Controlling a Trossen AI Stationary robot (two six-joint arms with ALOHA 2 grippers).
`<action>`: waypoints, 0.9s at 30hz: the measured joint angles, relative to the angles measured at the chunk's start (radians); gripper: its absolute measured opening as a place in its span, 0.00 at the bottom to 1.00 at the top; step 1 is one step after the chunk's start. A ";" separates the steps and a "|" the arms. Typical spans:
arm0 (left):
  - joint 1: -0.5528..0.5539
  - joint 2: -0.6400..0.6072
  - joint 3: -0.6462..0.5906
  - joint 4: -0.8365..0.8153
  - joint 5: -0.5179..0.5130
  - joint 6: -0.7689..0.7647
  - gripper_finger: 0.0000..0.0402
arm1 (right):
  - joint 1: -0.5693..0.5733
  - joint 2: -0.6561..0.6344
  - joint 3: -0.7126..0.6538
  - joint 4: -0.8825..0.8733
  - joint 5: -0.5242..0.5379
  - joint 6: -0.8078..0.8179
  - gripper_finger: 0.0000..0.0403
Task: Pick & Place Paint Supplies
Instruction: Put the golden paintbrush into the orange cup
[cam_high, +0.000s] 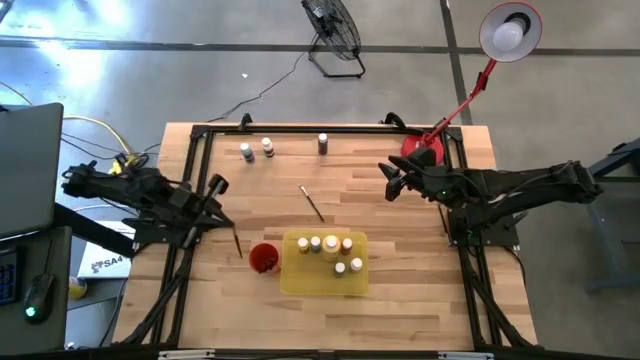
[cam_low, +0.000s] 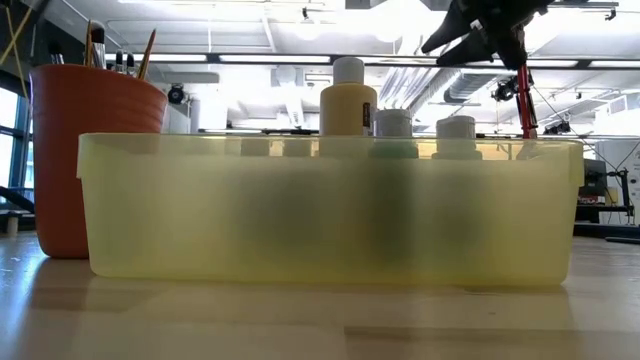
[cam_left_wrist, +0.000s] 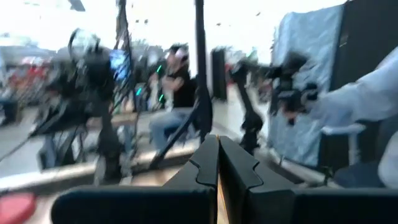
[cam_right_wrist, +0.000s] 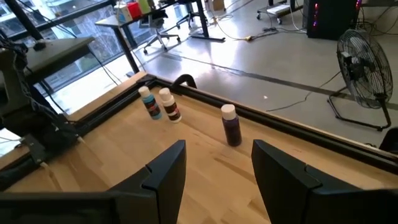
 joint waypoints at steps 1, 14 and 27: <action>-0.003 0.009 -0.007 -0.003 -0.015 -0.002 0.00 | 0.000 0.006 0.000 0.008 0.000 0.000 0.43; -0.005 0.182 -0.031 0.127 -0.092 -0.002 0.00 | 0.000 0.006 0.000 0.058 -0.005 -0.003 0.43; -0.005 0.375 -0.030 0.140 -0.093 0.024 0.00 | 0.000 0.006 0.000 0.058 -0.007 -0.004 0.43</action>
